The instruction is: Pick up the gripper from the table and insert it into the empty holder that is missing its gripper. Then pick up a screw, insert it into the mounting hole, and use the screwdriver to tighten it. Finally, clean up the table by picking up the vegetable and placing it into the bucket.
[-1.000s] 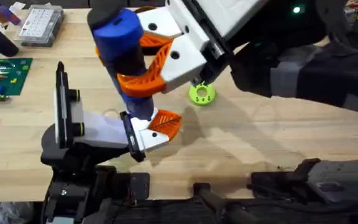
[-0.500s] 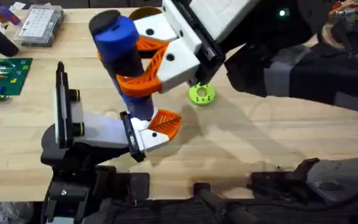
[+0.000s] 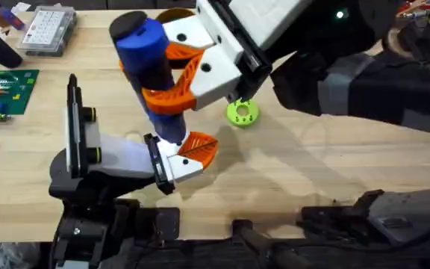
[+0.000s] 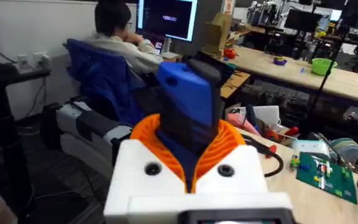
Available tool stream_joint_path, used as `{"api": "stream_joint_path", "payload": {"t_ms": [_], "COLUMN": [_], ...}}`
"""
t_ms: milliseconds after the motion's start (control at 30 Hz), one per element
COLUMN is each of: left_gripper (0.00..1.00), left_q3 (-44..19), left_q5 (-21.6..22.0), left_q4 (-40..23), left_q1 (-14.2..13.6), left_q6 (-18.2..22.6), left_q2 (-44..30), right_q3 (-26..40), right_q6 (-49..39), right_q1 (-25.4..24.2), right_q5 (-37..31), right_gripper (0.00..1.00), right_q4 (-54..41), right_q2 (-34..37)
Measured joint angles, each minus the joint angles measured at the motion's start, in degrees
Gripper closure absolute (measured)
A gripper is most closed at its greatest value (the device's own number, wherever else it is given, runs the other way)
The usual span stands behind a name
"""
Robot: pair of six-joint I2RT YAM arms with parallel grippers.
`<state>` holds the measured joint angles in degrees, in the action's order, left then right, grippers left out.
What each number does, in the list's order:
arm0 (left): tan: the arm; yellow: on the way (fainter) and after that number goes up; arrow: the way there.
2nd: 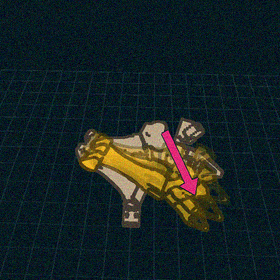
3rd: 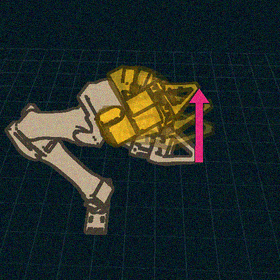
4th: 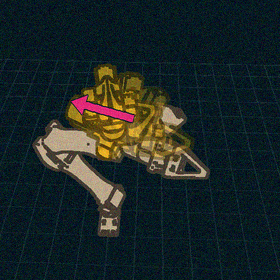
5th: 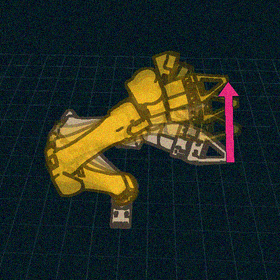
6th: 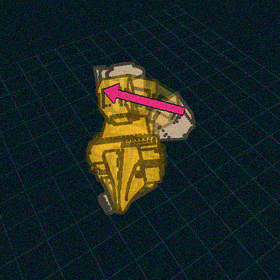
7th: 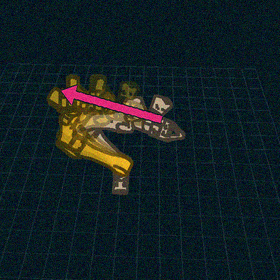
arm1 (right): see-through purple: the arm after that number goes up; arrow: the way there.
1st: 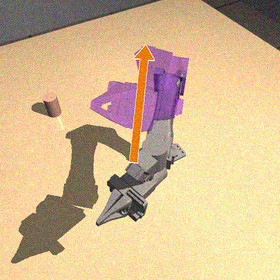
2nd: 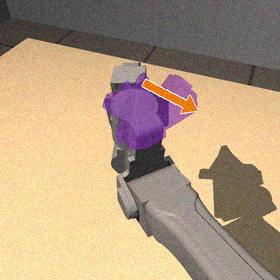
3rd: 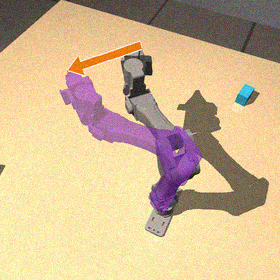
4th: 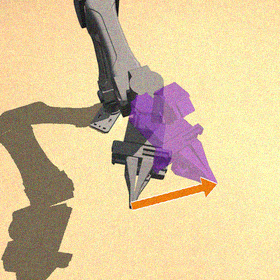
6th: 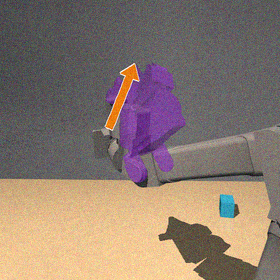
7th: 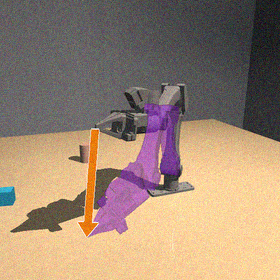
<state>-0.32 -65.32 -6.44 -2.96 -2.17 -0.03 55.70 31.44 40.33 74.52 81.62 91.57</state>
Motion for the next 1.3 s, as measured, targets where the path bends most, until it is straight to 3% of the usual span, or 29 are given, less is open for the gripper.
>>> {"api": "stream_joint_path", "payload": {"t_ms": [1300], "left_gripper": [0.985], "left_q3": [0.00], "left_q5": [0.00], "left_q4": [-0.01], "left_q1": [0.00], "left_q6": [0.00], "left_q2": [0.00], "right_q3": [-1.11], "right_q6": [-0.22], "right_q1": [-0.17], "right_q5": [0.15], "right_gripper": [0.968], "right_q4": [0.00], "right_q2": [0.00]}}
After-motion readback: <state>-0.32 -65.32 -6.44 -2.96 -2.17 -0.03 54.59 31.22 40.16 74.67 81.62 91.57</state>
